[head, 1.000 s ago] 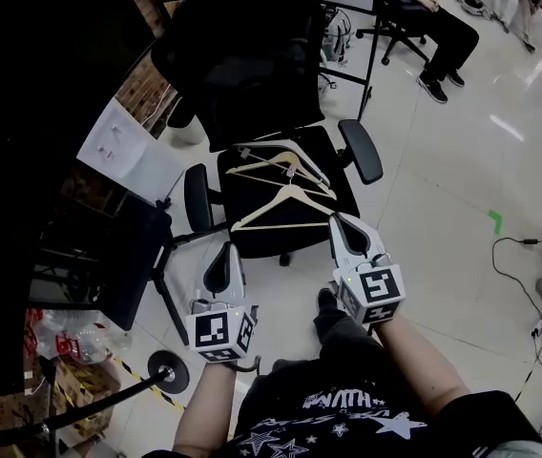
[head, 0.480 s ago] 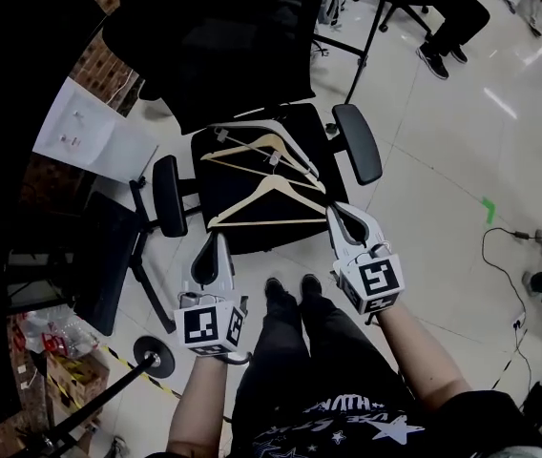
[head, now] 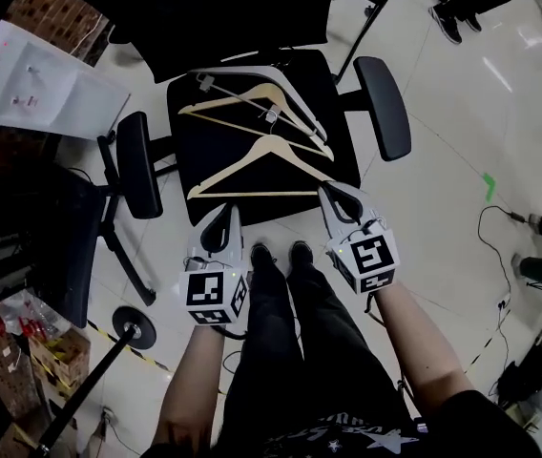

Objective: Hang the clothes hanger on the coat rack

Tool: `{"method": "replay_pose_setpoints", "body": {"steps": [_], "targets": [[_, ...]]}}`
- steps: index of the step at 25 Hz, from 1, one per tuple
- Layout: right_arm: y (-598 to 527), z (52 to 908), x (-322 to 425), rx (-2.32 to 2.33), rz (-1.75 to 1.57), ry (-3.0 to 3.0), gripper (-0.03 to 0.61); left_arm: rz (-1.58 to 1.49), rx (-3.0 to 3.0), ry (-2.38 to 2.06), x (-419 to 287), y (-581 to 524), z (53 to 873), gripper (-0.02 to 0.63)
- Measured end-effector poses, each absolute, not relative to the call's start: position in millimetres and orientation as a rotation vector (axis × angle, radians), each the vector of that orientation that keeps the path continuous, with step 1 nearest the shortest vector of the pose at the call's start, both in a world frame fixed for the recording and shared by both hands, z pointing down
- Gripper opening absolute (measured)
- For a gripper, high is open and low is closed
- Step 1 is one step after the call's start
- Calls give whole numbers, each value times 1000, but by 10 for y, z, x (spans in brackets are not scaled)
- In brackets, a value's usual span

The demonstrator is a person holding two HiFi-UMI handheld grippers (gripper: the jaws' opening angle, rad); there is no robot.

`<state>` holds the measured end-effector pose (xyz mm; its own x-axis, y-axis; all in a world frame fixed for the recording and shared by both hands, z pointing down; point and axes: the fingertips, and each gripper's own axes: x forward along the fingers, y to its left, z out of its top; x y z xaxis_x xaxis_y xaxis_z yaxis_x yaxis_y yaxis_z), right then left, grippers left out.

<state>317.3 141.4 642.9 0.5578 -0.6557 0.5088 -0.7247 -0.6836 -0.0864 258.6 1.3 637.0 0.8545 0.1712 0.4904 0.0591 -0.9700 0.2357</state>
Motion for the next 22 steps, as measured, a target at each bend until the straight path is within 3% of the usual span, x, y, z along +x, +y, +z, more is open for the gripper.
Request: {"method": "replay_pose_setpoints", "body": {"steps": [14,22], "targets": [[1276,7699,3447,2449,1062,-1045,7,960,2759,215,2858,11,7292,5],[1171,8100,3415,2308,1158,-1089,87,976,2737,206,2940,-63,7503,5]]}}
